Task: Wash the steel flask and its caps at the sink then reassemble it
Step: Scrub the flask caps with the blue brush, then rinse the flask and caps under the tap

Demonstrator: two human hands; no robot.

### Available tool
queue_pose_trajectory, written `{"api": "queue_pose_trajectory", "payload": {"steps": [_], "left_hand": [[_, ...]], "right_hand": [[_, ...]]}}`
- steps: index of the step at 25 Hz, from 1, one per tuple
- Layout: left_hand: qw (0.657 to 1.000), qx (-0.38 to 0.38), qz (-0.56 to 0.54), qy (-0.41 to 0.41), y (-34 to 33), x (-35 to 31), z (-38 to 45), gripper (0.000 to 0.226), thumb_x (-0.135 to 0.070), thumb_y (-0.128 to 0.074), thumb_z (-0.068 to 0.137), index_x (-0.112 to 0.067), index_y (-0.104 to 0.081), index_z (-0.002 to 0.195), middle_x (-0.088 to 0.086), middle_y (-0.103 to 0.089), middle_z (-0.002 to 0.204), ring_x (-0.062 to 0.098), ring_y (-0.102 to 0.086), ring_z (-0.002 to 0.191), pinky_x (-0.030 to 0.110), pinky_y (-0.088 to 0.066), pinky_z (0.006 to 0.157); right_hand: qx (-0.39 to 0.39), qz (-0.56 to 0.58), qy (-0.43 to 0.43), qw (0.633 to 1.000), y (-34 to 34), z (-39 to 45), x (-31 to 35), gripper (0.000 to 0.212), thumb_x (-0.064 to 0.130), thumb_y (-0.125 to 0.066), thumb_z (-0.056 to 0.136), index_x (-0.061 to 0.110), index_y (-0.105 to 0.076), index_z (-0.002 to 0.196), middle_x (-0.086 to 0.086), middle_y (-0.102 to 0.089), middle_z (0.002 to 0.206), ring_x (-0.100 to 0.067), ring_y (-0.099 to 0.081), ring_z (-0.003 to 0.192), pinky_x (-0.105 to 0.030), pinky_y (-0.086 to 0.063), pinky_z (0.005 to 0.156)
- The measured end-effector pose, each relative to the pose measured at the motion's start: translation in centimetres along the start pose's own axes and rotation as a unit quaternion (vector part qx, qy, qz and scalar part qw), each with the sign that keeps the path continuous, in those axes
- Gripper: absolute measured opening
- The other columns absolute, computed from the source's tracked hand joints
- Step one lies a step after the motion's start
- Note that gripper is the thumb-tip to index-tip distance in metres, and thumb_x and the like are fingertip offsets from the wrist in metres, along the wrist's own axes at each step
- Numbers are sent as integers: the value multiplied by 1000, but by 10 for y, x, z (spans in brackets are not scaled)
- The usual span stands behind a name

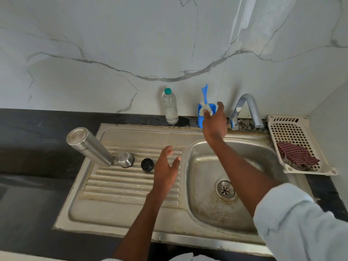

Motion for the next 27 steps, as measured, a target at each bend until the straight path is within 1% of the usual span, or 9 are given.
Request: {"api": "queue_pose_trajectory", "payload": {"steps": [4,6,8,10,14,18,22,24,27], "left_hand": [[1000,5,11,6,-2,8,-8,44,-16,-69,100,-19,-56,142,-4,-68,124,-20,-60,91,6,-46,77],[999,4,33,-1,-2,7,-6,44,-18,-68,100,-20,-56,143,-5,-68,127,-12,-62,103,18,-51,89],[996,28,78,-15,-9,9,1,48,-20,-67,101,-18,-53,148,-2,-64,139,5,-59,126,31,-47,108],[989,74,129,-22,-21,8,5,53,-20,-65,103,-16,-48,153,0,-55,152,15,-48,143,32,-34,122],[981,101,158,-54,-32,4,5,54,-20,-64,103,-18,-47,154,-1,-50,155,17,-42,147,23,-25,120],[984,32,114,-131,-12,-13,-6,41,-14,-62,103,-22,-58,143,-7,-60,141,14,-54,134,28,-37,115],[967,-104,102,-210,45,-20,-40,35,6,-60,96,-16,-69,121,-13,-66,119,8,-60,114,22,-47,100],[953,-163,130,-219,79,-3,-55,33,10,-58,92,-13,-70,113,-9,-66,113,13,-60,107,22,-46,95],[947,-187,215,-148,126,45,-69,34,6,-60,89,-16,-69,114,-2,-67,115,21,-60,108,32,-49,95]], "right_hand": [[-25,-27,56,998,8,38,12,36,42,-49,107,22,-66,130,-6,-71,124,-29,-67,112,-35,-45,78],[-43,-9,50,998,15,51,14,34,42,-49,107,19,-69,120,-5,-74,115,-28,-69,106,-31,-41,74],[-26,-33,29,999,16,61,14,36,43,-48,107,17,-68,120,-7,-74,116,-31,-68,108,-32,-41,76],[4,-50,9,999,13,66,10,40,43,-50,106,13,-60,132,-13,-71,123,-34,-66,114,-36,-46,82],[-22,11,-7,1000,22,51,7,63,38,-65,99,13,-35,148,-13,-63,136,-33,-66,116,-43,-54,88],[-72,28,74,994,29,-18,7,46,29,-67,97,22,-47,138,-2,-60,131,-20,-64,109,-37,-50,82],[49,-56,222,972,-15,-125,0,26,23,-65,96,24,-60,122,2,-55,121,-18,-64,97,-42,-59,79],[124,-114,311,935,-48,-172,3,27,22,-65,93,24,-62,120,2,-55,120,-21,-61,105,-42,-56,84],[214,-200,423,857,-95,-231,17,34,25,-65,91,24,-61,125,3,-53,129,-22,-56,116,-43,-49,92]]}}
Point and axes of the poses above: each hand's wrist, its own z-axis towards the middle knuckle, its own y-axis out of the back of the hand, x = y × z, the point moved 8 cm from there along z, towards the middle knuckle
